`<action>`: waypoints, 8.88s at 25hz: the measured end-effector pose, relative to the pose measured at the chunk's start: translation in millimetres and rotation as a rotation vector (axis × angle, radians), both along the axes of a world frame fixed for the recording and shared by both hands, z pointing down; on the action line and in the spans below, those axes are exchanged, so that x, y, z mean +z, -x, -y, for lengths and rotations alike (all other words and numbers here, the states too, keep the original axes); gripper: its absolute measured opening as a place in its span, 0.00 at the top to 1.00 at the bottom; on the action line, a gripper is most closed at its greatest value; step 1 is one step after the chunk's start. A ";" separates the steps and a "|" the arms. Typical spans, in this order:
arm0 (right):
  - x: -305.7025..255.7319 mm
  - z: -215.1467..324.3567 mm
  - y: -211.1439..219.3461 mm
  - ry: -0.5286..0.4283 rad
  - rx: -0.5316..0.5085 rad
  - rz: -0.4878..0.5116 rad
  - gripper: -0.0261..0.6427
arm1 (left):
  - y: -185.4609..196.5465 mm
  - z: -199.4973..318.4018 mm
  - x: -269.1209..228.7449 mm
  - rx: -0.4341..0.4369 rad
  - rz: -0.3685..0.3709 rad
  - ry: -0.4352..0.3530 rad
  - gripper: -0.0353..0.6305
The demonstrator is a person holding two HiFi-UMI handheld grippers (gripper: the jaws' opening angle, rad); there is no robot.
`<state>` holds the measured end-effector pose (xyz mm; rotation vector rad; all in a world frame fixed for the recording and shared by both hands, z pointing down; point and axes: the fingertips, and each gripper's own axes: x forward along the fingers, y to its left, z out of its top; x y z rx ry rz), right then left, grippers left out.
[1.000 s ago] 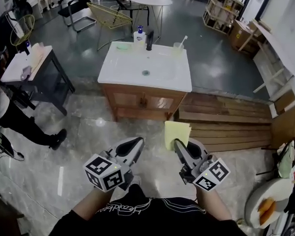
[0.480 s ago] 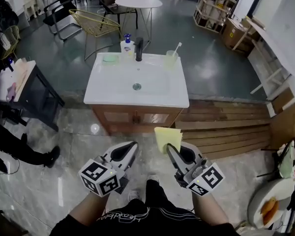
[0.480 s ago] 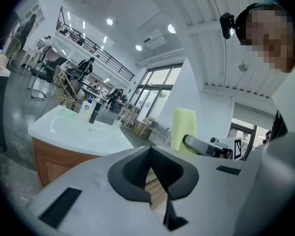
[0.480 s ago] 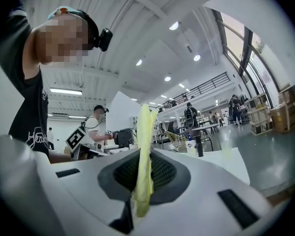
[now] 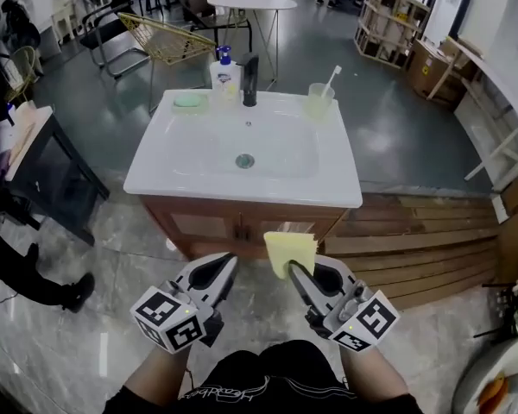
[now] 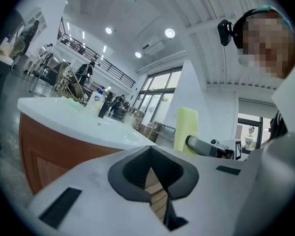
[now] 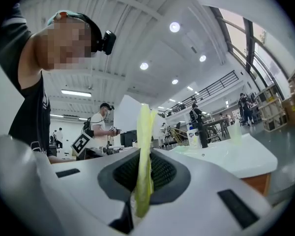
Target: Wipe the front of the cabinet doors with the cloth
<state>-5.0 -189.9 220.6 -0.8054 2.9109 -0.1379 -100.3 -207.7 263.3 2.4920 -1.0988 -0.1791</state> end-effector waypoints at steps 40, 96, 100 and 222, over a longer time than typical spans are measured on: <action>181.5 69.3 23.0 -0.296 0.039 -0.071 0.90 | -3.9 53.1 207.3 -0.019 0.032 -0.091 0.94; 251.1 165.0 -34.4 -0.169 0.379 -0.042 0.90 | -41.5 50.3 230.7 -0.001 0.054 -0.032 0.94; 252.5 166.4 -65.1 -0.161 0.430 -0.052 0.90 | -57.5 50.7 229.8 0.026 0.056 -0.032 0.94; 347.8 140.7 -176.5 -0.050 0.616 -0.173 0.90 | -77.9 49.9 283.3 0.045 -0.012 0.065 0.94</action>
